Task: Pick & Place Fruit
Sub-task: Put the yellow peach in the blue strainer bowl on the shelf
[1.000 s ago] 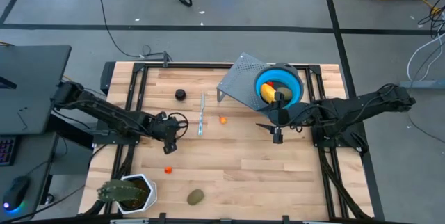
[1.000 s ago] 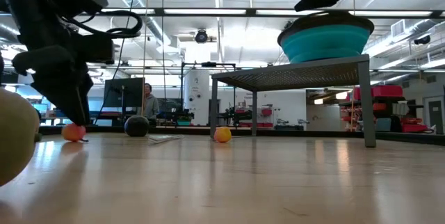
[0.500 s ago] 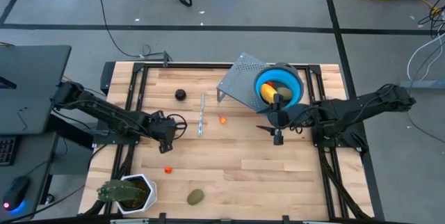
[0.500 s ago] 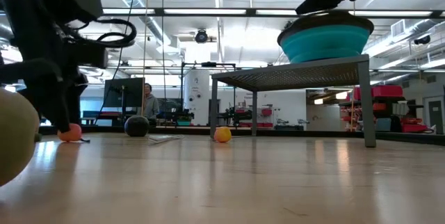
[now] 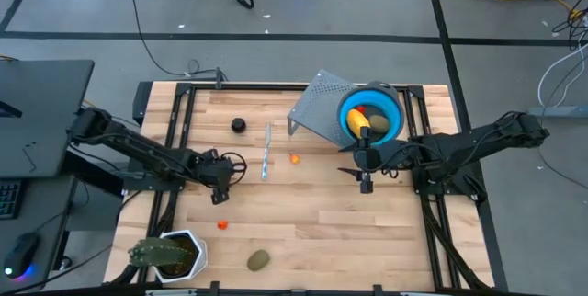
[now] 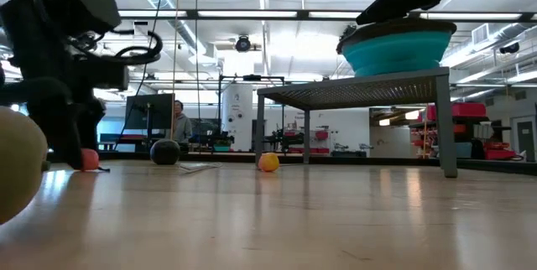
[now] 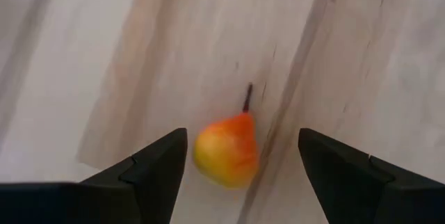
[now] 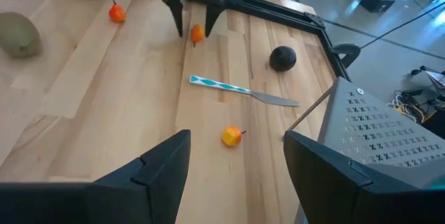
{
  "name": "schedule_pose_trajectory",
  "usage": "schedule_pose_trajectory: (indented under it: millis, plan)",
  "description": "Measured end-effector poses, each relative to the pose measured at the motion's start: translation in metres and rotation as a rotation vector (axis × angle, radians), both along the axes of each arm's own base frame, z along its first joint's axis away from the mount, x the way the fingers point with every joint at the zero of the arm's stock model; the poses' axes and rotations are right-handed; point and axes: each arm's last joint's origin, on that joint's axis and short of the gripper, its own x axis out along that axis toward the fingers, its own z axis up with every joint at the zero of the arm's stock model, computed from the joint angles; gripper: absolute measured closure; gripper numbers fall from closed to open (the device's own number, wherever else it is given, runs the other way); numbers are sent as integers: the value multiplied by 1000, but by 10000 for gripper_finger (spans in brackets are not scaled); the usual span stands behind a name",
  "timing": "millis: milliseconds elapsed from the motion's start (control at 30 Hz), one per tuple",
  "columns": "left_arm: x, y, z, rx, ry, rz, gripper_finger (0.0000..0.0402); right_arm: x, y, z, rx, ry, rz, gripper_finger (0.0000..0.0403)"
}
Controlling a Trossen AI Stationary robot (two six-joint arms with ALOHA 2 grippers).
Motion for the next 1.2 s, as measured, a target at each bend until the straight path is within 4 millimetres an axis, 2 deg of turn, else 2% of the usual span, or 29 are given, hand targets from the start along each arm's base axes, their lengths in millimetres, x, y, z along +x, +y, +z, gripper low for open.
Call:
schedule_pose_trajectory:
  millis: [367,933,1067,1200]
  plan:
    - [-3,0,-5,-19,-3,10,147,1,0,2,-4,-25,2,160]
    - [0,-1,-4,-49,-25,0,273,2,0,3,-9,-31,6,160]
    - [17,-6,16,-94,-128,6,276,3,0,4,-4,-52,7,160]
    - [43,-12,47,-94,-354,-61,268,5,3,10,26,-108,62,160]
